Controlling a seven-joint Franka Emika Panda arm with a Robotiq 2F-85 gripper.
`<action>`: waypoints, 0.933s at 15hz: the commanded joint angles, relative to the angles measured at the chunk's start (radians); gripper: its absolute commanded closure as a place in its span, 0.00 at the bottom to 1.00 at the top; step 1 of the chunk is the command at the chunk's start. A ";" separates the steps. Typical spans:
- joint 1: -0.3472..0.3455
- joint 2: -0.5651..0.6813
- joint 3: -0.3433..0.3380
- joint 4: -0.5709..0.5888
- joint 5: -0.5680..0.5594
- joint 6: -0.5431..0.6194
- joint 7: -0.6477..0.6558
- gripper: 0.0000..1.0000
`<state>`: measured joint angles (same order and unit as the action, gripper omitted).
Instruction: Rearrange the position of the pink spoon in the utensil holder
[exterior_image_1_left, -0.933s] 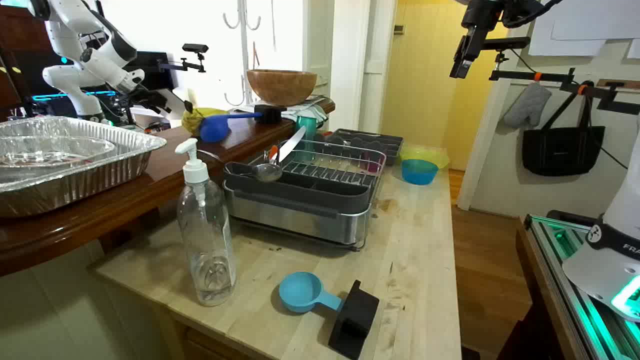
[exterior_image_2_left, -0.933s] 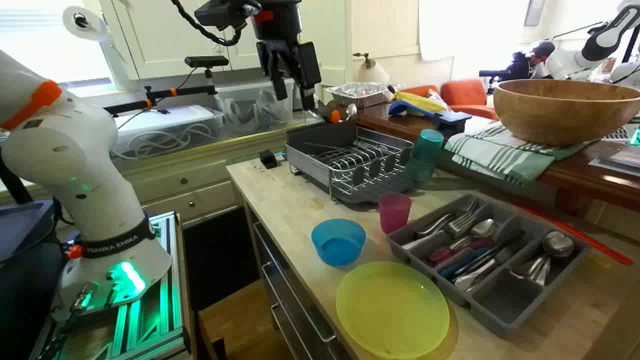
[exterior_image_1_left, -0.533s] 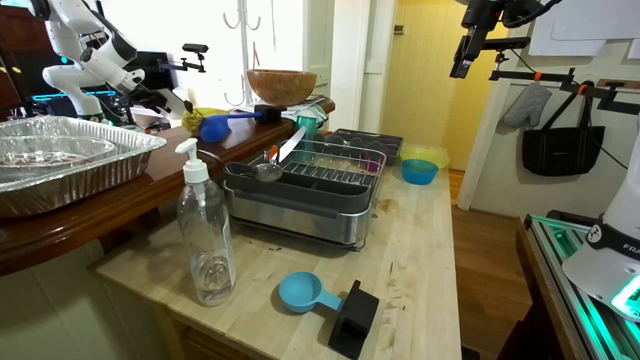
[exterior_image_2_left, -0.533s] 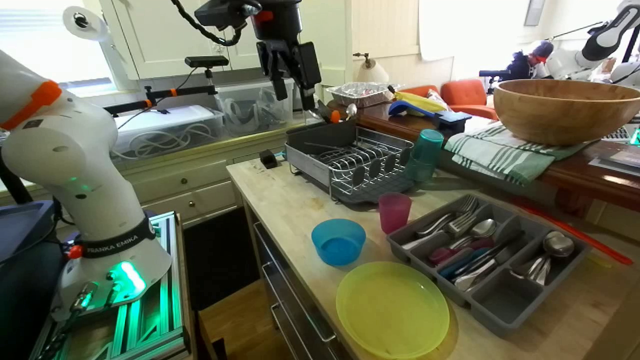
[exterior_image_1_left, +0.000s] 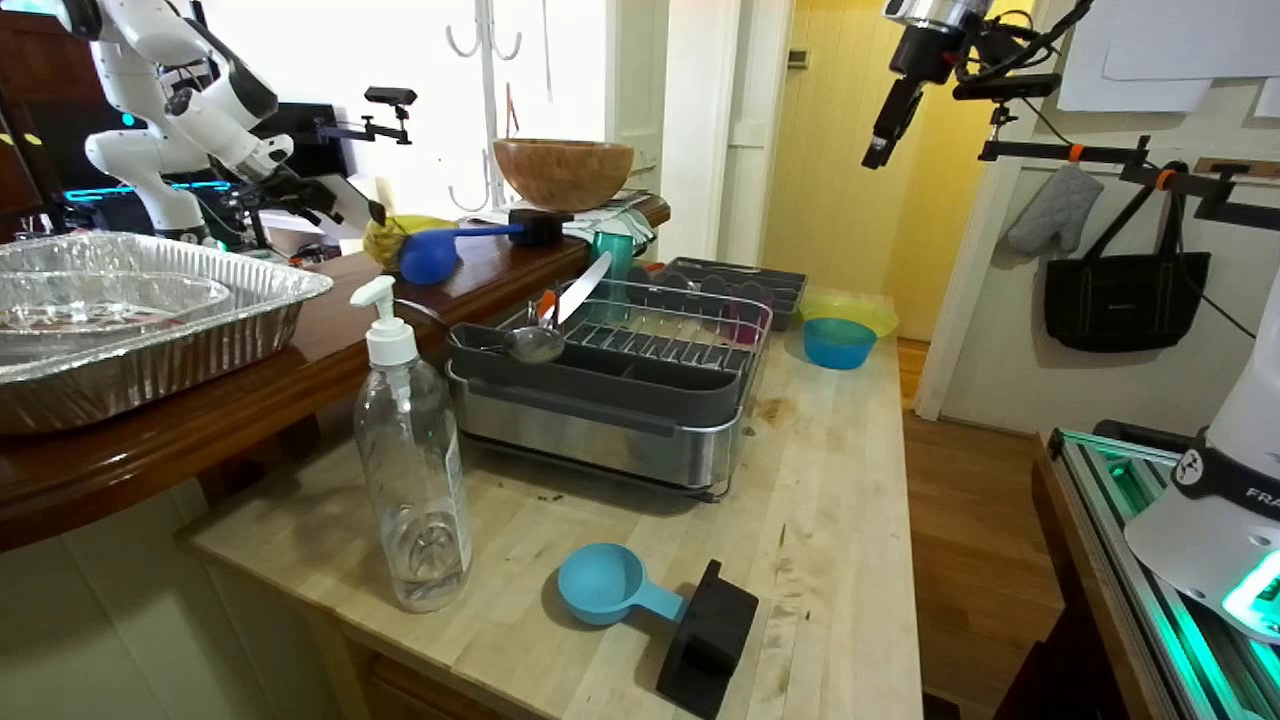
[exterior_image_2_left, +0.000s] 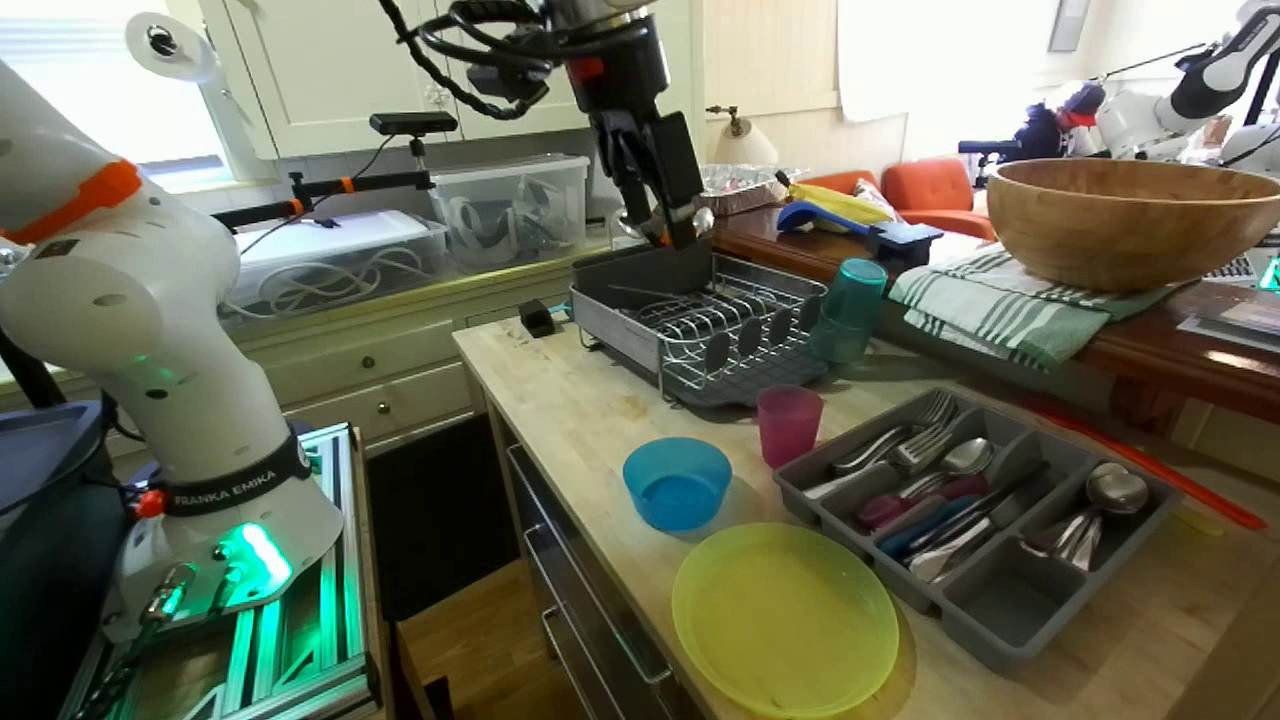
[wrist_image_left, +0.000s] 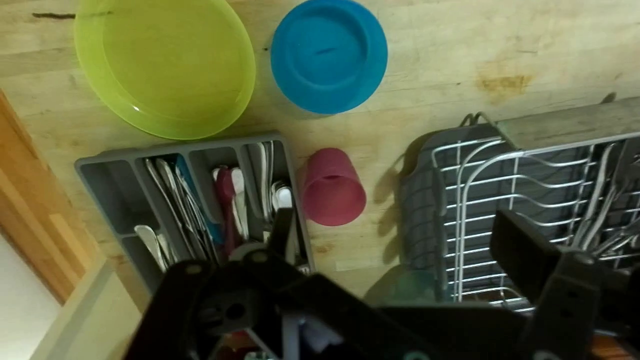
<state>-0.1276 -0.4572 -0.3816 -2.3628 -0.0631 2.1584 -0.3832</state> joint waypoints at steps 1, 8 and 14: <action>-0.017 0.159 -0.007 0.065 0.060 0.057 0.016 0.00; -0.085 0.432 -0.017 0.192 0.157 0.148 0.007 0.00; -0.182 0.645 0.012 0.332 0.252 0.171 -0.019 0.00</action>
<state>-0.2589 0.0679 -0.3951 -2.1207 0.1296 2.3176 -0.3768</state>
